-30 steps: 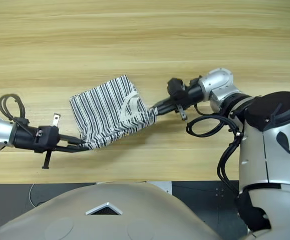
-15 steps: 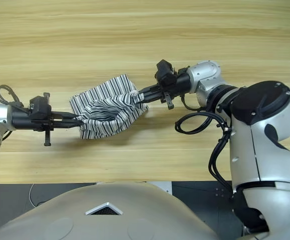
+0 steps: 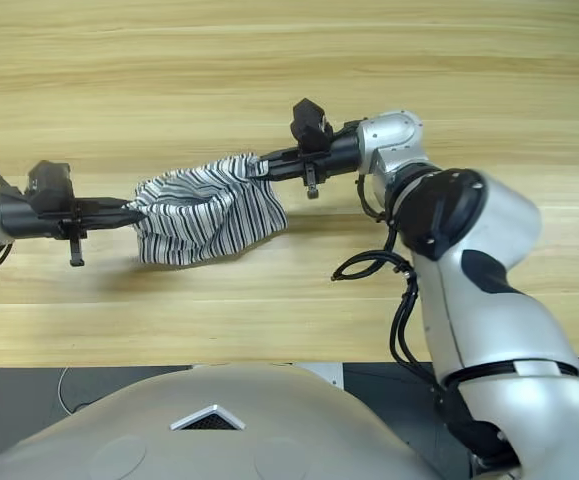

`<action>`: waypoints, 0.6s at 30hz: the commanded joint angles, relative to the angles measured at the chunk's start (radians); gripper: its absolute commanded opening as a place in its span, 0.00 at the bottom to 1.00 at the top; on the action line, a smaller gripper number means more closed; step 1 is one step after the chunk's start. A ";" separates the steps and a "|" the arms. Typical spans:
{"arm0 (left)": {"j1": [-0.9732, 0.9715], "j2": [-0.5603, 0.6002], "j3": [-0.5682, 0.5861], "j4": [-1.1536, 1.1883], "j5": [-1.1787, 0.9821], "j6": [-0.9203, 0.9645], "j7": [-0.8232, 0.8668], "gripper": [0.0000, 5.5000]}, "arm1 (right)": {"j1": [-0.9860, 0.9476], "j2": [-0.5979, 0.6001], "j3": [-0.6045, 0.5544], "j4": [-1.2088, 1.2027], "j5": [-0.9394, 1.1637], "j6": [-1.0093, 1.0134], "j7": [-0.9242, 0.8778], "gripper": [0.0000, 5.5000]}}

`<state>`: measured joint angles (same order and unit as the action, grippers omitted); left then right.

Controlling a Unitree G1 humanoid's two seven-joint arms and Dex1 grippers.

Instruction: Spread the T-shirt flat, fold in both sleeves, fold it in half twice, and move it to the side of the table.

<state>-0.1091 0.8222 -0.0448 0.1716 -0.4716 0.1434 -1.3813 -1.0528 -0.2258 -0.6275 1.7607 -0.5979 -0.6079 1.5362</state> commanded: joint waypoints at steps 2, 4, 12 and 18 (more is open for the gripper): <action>-0.092 -0.039 -0.005 0.115 0.057 0.043 0.052 0.03 | 0.089 0.098 0.132 -0.284 0.143 0.149 -0.003 0.02; -0.119 -0.049 -0.006 0.171 0.077 0.054 0.059 0.03 | 0.135 0.121 0.191 -0.384 0.179 0.200 -0.007 0.02; -0.187 -0.048 0.001 0.395 0.164 0.053 0.051 0.25 | 0.264 0.102 0.416 -0.627 0.281 0.361 -0.115 0.24; -0.287 -0.061 0.048 0.620 0.211 -0.014 0.123 0.31 | 0.243 0.057 0.489 -0.600 0.333 0.380 -0.308 0.31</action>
<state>-0.3426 0.7616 -0.0236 0.7212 -0.2855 0.1516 -1.3013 -0.7931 -0.1470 -0.1535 1.1483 -0.2840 -0.2416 1.2869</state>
